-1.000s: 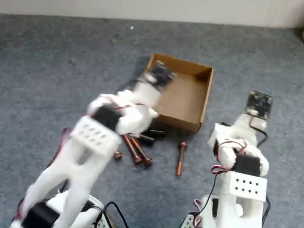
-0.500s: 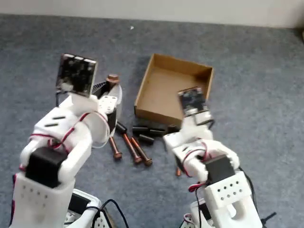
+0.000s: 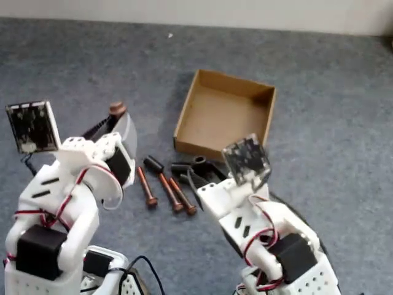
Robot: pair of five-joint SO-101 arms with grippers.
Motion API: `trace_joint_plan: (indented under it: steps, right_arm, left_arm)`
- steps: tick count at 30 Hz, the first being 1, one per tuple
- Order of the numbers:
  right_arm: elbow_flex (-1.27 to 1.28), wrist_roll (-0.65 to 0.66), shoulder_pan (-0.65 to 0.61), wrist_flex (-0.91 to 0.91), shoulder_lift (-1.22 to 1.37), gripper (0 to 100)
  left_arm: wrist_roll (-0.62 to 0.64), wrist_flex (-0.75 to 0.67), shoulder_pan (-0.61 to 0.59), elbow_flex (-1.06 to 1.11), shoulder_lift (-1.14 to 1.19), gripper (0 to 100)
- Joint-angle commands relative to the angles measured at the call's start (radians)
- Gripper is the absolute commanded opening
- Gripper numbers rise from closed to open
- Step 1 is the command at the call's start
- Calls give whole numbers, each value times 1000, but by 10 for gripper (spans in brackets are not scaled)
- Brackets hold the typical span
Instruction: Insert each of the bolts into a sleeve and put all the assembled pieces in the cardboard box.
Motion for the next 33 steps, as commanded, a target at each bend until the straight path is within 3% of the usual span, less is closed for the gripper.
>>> trace_joint_plan:
  steps: [1,12,19,33]
  right_arm:
    - [65,15,-16,-122,-73,5]
    - [340,230,-177,-317,-277,5]
    - [443,239,-179,-355,-381,5]
    - [495,241,-173,-325,-479,5]
  left_arm:
    - [54,-121,-12,85,-104,5]
    - [74,-393,25,394,-346,5]
    - [69,-443,225,524,-414,5]
    - [-6,-598,240,676,-417,5]
